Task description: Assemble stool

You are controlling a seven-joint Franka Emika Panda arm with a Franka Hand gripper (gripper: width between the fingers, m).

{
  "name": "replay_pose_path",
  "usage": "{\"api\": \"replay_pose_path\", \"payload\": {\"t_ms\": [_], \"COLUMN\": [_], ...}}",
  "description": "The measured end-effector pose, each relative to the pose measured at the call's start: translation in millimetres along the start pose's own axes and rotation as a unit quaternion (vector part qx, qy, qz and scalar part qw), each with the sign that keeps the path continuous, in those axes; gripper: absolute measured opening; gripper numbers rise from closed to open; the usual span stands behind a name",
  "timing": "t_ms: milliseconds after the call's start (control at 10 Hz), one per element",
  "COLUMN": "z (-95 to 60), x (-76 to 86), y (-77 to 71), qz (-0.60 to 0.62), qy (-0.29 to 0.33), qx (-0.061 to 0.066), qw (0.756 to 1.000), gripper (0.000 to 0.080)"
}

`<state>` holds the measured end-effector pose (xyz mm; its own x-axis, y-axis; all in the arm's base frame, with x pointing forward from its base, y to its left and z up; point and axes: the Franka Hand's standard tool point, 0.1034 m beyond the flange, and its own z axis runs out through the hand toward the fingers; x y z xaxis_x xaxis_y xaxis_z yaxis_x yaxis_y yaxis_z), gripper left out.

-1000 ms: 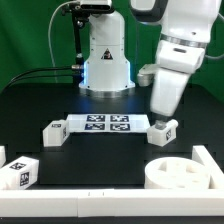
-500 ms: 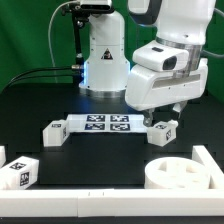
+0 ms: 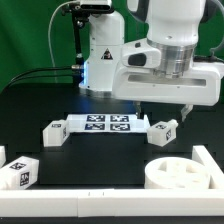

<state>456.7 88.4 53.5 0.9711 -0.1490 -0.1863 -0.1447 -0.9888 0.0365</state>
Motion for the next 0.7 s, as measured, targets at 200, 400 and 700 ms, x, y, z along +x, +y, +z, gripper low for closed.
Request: {"api": "replay_pose_path", "payload": {"t_ms": [200,400,700], "z": [1.0,3.8,9.4], "x": [-2.0,0.9,7.6], "y": [-3.4,0.1,8.2], "qz": [0.038,0.070,0.132], "qy": [0.000,-0.021,-0.105], "qx": [0.000,0.031,0.094], "qw": [0.999,0.997,0.981], "gripper": [0.0649,0.0649,0.0649]}}
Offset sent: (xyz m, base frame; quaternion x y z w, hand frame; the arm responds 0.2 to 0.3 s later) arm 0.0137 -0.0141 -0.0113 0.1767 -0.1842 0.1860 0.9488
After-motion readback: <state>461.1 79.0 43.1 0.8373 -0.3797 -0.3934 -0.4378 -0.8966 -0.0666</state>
